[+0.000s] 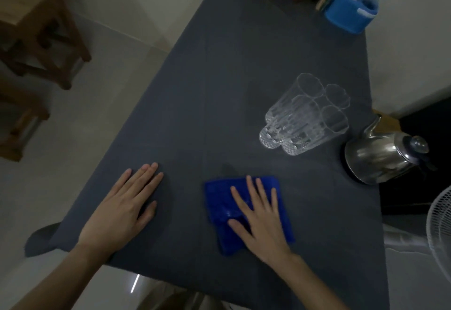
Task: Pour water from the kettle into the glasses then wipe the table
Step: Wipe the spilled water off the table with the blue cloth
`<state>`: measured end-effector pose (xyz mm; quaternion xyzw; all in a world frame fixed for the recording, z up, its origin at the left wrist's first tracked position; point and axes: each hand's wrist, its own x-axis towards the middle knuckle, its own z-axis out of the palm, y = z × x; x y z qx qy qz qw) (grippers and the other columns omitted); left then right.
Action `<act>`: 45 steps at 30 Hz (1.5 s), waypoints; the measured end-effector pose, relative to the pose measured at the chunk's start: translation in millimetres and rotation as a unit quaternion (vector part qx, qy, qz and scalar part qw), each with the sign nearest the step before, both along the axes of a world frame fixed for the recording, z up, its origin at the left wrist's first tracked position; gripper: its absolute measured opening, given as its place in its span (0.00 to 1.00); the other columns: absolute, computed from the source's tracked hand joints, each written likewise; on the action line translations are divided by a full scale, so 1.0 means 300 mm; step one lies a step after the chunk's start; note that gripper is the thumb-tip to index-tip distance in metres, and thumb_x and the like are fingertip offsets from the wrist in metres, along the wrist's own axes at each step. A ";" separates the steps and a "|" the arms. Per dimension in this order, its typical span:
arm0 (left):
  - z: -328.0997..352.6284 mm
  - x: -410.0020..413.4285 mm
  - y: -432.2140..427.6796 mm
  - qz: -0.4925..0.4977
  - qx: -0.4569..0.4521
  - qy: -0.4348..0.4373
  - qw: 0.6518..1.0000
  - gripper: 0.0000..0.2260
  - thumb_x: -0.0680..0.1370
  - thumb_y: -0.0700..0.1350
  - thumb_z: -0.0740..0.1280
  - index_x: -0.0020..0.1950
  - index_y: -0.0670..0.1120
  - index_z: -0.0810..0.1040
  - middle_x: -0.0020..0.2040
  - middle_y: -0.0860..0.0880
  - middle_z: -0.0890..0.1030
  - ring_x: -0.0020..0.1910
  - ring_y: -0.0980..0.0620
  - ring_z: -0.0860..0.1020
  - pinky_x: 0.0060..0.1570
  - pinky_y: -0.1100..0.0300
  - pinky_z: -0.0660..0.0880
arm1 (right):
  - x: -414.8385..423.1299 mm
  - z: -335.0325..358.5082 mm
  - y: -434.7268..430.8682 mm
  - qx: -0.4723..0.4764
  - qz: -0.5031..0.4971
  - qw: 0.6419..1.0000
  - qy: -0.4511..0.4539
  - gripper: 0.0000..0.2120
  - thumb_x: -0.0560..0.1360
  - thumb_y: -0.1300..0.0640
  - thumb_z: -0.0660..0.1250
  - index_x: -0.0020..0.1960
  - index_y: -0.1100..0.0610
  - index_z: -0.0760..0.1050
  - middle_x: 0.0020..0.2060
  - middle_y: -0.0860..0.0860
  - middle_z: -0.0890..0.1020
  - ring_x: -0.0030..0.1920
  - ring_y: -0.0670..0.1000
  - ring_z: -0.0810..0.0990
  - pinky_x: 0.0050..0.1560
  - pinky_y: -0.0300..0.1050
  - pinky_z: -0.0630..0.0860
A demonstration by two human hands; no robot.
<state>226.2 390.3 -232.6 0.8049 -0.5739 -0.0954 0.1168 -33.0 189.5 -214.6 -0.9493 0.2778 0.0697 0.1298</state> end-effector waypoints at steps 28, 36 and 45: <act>0.023 -0.013 -0.020 0.005 0.015 0.023 1.000 0.29 0.81 0.59 0.45 0.75 0.42 0.63 0.76 0.46 0.62 0.78 0.55 0.51 0.76 0.55 0.46 | -0.788 0.062 -0.221 0.000 -0.075 0.990 0.119 0.30 0.78 0.34 0.45 0.77 0.39 0.44 0.78 0.48 0.42 0.78 0.54 0.43 0.75 0.48 0.39; 0.016 -0.005 -0.011 0.002 0.008 0.013 1.000 0.27 0.81 0.57 0.47 0.76 0.45 0.61 0.77 0.45 0.61 0.76 0.48 0.57 0.75 0.48 0.50 | -0.517 0.035 -0.169 -0.077 0.145 0.980 0.109 0.34 0.76 0.41 0.53 0.79 0.49 0.48 0.78 0.56 0.46 0.76 0.62 0.49 0.73 0.57 0.45; 0.023 -0.001 -0.008 0.003 0.013 0.009 1.000 0.26 0.82 0.57 0.46 0.76 0.45 0.61 0.77 0.46 0.61 0.77 0.50 0.56 0.75 0.49 0.50 | 0.065 -0.012 0.020 -0.035 0.175 0.984 0.021 0.28 0.78 0.44 0.55 0.77 0.47 0.56 0.77 0.57 0.56 0.77 0.61 0.52 0.72 0.60 0.52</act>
